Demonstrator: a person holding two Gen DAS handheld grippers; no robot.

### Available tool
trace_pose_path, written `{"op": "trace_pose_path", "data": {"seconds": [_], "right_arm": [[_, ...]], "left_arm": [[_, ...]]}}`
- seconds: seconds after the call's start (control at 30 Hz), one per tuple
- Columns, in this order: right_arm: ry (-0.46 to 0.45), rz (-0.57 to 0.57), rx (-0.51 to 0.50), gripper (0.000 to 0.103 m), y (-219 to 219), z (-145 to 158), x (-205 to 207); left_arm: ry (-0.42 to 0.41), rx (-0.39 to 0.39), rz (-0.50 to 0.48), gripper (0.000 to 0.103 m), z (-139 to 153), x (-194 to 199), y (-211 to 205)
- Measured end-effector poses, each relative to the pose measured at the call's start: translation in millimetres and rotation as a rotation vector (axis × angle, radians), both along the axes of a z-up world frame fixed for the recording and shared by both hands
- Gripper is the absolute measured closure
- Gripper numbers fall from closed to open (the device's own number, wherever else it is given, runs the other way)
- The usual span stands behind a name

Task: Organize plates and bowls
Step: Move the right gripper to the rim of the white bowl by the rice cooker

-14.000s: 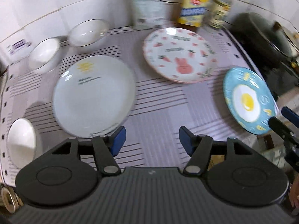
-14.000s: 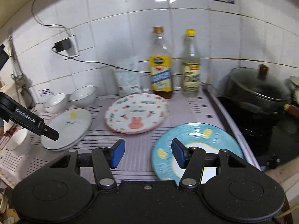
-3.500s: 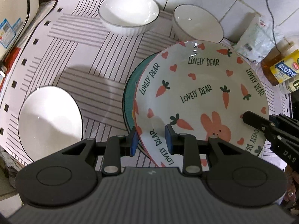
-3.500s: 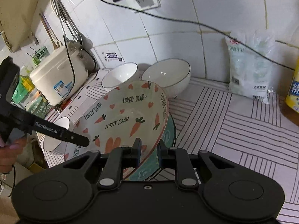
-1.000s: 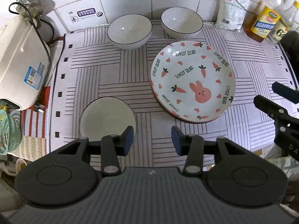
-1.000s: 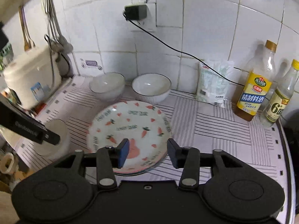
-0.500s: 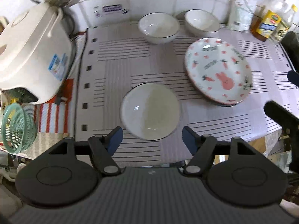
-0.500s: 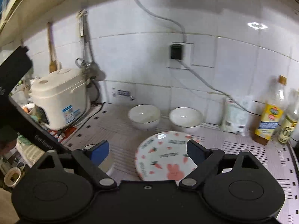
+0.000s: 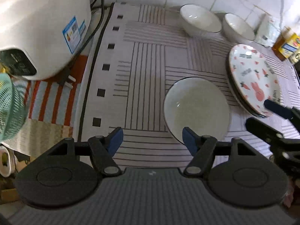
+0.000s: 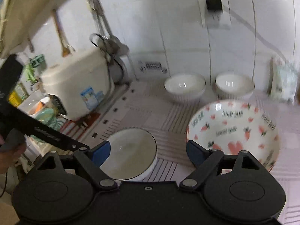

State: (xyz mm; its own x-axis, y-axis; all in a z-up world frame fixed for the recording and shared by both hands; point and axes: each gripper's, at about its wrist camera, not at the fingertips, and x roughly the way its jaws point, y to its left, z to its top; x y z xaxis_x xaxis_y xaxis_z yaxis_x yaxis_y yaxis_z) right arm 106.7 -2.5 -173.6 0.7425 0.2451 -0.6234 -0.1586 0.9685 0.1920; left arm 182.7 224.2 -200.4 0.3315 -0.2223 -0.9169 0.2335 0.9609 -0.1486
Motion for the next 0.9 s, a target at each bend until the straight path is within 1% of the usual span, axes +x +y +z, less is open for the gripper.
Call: {"op": "trace_pose_path", "data": {"seconds": [0.1,0.17,0.2,0.23,0.27,0.3,0.37,0.4,0.43,0.47,0.5,0.57,0.67,0.73,0.9], "right_arm": [[0.104,-0.047,0.037,0.016,1,-25,21],[0.146,-0.059,0.072,0.018,0,-37,27],[0.174,-0.066,0.097,0.023,-1,-43,31],[0.194,-0.07,0.113,0.028,-1,-48,35],[0.216,-0.08,0.128,0.03,-1,-52,38],[0.233,-0.095,0.141,0.032,-1,-56,40],[0.266,-0.122,0.181,0.046,-2,-63,43],[0.283,-0.128,0.204,0.05,-2,-66,44],[0.298,-0.131,0.22,0.061,-2,-69,46],[0.304,-0.131,0.221,0.075,-1,-71,47],[0.308,-0.13,0.219,0.081,0,-73,49],[0.305,-0.132,0.216,0.081,2,-75,51],[0.299,-0.112,0.158,0.082,8,-70,55],[0.279,-0.097,0.141,0.082,10,-67,57],[0.246,-0.086,0.136,0.082,10,-55,70]], "left_arm": [[0.033,-0.016,0.004,0.037,-20,7,0],[0.07,-0.076,0.004,0.038,-29,11,5],[0.086,-0.093,0.008,0.038,-33,13,6],[0.094,-0.106,0.008,0.041,-35,15,7],[0.092,-0.116,0.003,0.046,-36,15,6],[0.09,-0.121,-0.003,0.049,-37,16,5],[0.097,-0.141,-0.015,0.065,-41,20,3],[0.104,-0.156,-0.019,0.069,-42,21,1],[0.112,-0.167,-0.022,0.075,-45,24,-1],[0.121,-0.184,-0.027,0.083,-47,25,-3],[0.131,-0.198,-0.033,0.087,-49,27,-5],[0.133,-0.194,-0.04,0.087,-49,29,-8],[0.127,-0.174,-0.056,0.087,-46,30,-11],[0.115,-0.167,-0.063,0.087,-42,32,-11],[0.082,-0.146,-0.066,0.087,-28,44,-13]]}}
